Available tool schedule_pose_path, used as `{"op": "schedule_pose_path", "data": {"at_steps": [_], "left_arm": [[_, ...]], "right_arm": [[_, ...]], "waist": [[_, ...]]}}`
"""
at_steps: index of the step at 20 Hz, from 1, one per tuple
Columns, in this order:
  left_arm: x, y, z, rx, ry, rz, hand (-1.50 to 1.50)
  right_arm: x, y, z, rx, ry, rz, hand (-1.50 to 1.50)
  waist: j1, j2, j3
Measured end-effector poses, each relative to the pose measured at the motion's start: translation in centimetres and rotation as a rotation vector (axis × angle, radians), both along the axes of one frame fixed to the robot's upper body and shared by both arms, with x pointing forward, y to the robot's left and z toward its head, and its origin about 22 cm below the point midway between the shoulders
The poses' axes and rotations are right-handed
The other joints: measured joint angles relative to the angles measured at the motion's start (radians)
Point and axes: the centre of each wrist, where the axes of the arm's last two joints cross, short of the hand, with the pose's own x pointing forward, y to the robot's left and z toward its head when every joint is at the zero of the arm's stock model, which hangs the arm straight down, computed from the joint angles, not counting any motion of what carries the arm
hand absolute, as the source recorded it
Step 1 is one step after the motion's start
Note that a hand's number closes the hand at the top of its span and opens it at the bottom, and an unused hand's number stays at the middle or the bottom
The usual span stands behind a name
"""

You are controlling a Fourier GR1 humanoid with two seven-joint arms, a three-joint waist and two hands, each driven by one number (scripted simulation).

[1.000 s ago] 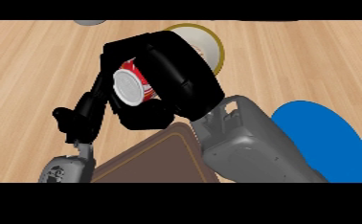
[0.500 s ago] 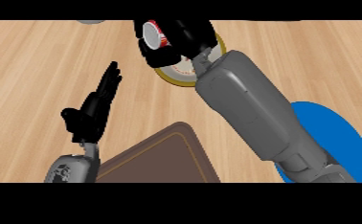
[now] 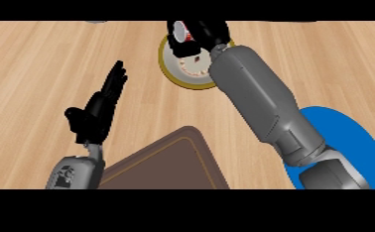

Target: Pick the can from the plate and place it in the bowl

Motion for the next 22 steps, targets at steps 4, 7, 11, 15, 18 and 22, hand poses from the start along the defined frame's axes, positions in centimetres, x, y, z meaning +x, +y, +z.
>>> {"op": "schedule_pose_path", "data": {"at_steps": [4,7,11,15,18,22], "left_arm": [[0.2,0.1,0.1,0.002,-0.003,-0.002,0.00],[0.0,0.1,-0.3,0.003,-0.005,-0.012,0.00],[0.0,0.2,-0.4,-0.003,-0.005,-0.025,0.00],[0.0,0.1,0.5,0.001,-0.016,-0.031,0.00],[0.4,0.1,0.8,-0.003,-0.013,-0.025,0.00],[0.3,0.1,0.4,0.001,-0.013,-0.021,0.00]], "right_arm": [[1.4,-1.9,-1.6,-0.034,0.054,-0.009,1.50],[1.9,-3.4,-3.3,-0.023,0.156,-0.012,-1.50],[2.3,-4.8,-4.5,-0.005,0.268,0.049,-1.50],[2.5,-5.7,-5.0,0.081,0.305,0.120,-1.50],[2.6,-6.0,-5.0,0.194,0.280,0.161,-1.50],[3.2,-6.7,-3.5,0.337,0.233,0.170,-1.50]], "waist": [[0.007,0.003,0.000],[0.013,0.006,0.000],[0.021,0.010,0.001],[0.026,0.010,0.001],[0.021,0.010,0.002],[0.019,0.008,0.001]]}}
